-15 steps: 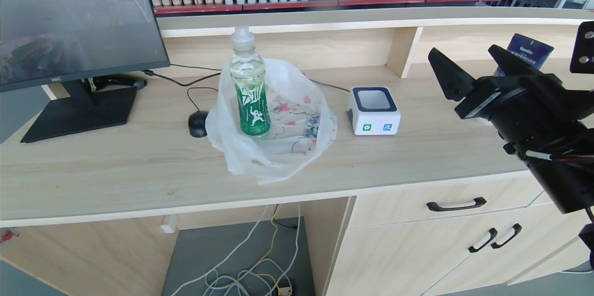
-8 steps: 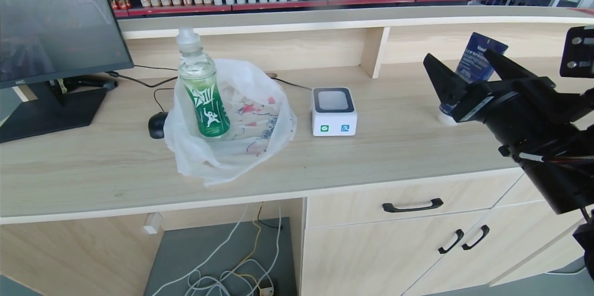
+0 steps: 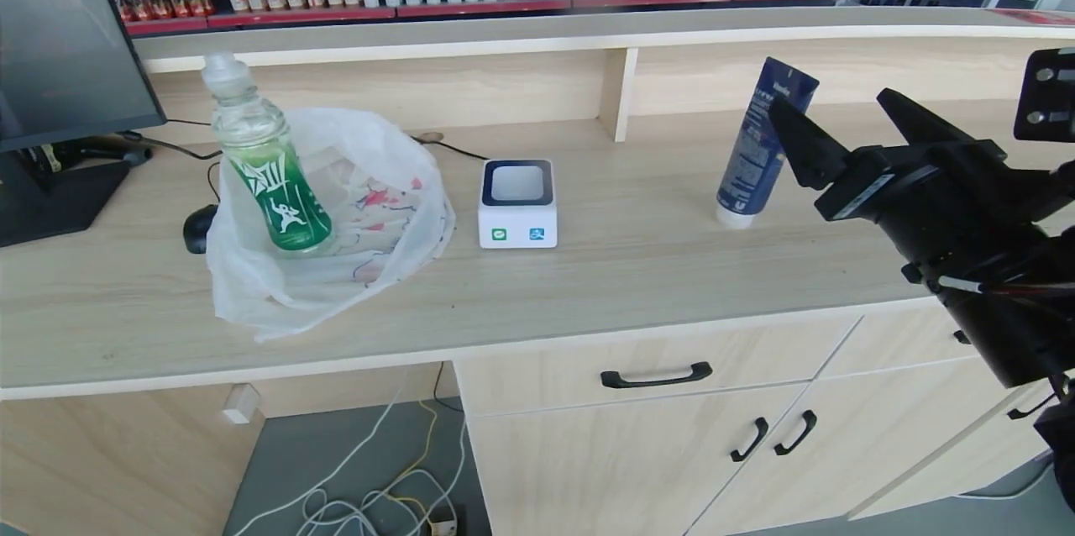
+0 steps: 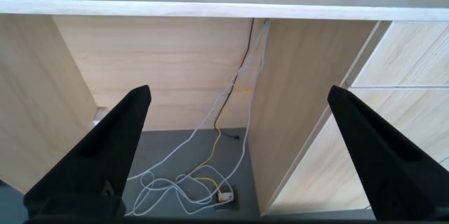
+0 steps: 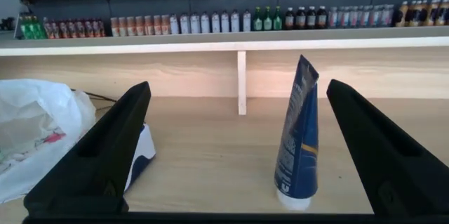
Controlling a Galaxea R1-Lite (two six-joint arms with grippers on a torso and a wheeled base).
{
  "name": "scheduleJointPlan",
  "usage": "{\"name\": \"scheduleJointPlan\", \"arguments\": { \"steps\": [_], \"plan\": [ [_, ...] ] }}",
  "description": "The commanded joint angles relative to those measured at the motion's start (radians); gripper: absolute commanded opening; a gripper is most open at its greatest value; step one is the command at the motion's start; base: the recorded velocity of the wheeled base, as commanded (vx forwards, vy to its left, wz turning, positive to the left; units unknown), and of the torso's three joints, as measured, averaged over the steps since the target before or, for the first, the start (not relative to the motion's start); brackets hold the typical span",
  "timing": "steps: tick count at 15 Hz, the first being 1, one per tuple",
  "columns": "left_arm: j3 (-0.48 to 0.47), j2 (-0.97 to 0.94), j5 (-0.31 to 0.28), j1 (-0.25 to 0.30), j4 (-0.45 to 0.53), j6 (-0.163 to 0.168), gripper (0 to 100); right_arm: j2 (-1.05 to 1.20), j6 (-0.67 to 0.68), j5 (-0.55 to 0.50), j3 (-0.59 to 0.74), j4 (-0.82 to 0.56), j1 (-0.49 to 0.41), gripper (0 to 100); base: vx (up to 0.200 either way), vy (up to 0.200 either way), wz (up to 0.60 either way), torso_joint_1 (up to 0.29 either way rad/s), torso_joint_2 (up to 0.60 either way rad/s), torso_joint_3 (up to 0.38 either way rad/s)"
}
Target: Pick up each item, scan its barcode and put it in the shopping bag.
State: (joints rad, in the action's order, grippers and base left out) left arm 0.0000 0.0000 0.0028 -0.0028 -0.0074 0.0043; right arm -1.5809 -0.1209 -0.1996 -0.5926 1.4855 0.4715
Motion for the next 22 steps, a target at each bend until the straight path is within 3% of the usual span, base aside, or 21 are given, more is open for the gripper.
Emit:
{"name": "scheduleJointPlan", "arguments": {
  "steps": [1,7,11,17,22],
  "plan": [
    [0.0,0.002,0.0,0.001,0.001,0.0,100,-0.004,0.001,0.002,0.0,-0.001,0.001,100,0.0,-0.2,0.6,0.002,0.0,-0.002],
    [0.0,0.002,-0.001,0.001,0.007,-0.001,100,-0.037,0.0,0.002,-0.01,-0.001,-0.011,100,0.0,-0.033,0.0,0.0,0.0,0.0],
    [0.0,0.0,-0.001,0.001,0.009,-0.001,100,-0.08,0.0,0.008,-0.027,-0.001,-0.125,100,0.0,0.0,0.0,0.0,0.0,0.0],
    [0.0,0.002,-0.001,0.001,0.007,-0.001,100,-0.11,-0.014,0.062,-0.024,-0.007,-0.172,100,0.0,0.0,0.0,0.0,0.0,0.0],
    [0.0,0.0,-0.001,0.001,0.007,-0.001,100,-0.114,-0.011,0.109,-0.095,-0.117,-0.198,100,0.0,0.0,0.0,0.0,0.0,0.0]
  ]
}}
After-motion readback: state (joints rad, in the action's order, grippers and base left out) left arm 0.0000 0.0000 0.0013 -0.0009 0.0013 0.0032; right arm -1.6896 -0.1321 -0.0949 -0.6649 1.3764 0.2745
